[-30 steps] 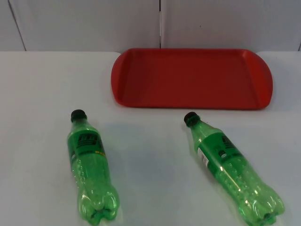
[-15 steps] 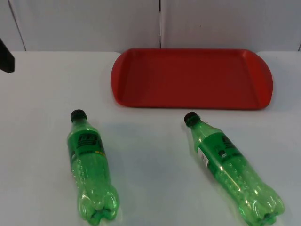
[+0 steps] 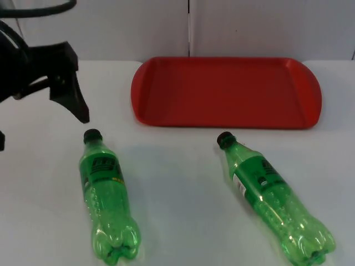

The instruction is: Place the bottle upright on the tray.

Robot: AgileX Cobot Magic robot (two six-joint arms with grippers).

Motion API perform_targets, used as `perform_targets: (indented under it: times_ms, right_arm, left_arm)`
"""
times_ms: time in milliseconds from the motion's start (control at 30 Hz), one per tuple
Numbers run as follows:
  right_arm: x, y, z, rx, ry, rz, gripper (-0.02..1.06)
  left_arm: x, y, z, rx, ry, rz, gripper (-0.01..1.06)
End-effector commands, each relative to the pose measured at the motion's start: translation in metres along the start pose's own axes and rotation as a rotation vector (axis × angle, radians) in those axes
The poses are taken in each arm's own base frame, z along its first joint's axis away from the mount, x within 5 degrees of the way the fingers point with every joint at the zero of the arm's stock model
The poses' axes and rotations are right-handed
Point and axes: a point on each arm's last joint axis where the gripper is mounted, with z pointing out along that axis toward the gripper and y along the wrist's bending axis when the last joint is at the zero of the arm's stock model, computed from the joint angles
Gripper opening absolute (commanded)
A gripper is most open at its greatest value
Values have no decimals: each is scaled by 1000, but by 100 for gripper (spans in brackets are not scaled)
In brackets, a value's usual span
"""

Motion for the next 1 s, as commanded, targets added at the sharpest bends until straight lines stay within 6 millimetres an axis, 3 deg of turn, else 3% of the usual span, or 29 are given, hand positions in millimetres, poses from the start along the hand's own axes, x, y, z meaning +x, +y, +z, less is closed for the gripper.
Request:
perform_targets:
  times_ms: [0, 233, 567, 967]
  right_arm:
    - [1, 0, 1, 4, -4, -8, 105]
    - [1, 0, 1, 4, -4, -8, 105]
    - [1, 0, 1, 4, -4, -8, 105]
    - [1, 0, 1, 4, -4, -8, 105]
  left_arm:
    - [-2, -6, 6, 0, -9, -15, 105]
    - [-12, -33, 25, -25, 20, -12, 105]
    - [-27, -57, 62, -245, 105, -17, 105]
    - [-33, -56, 103, -262, 106, -77, 105]
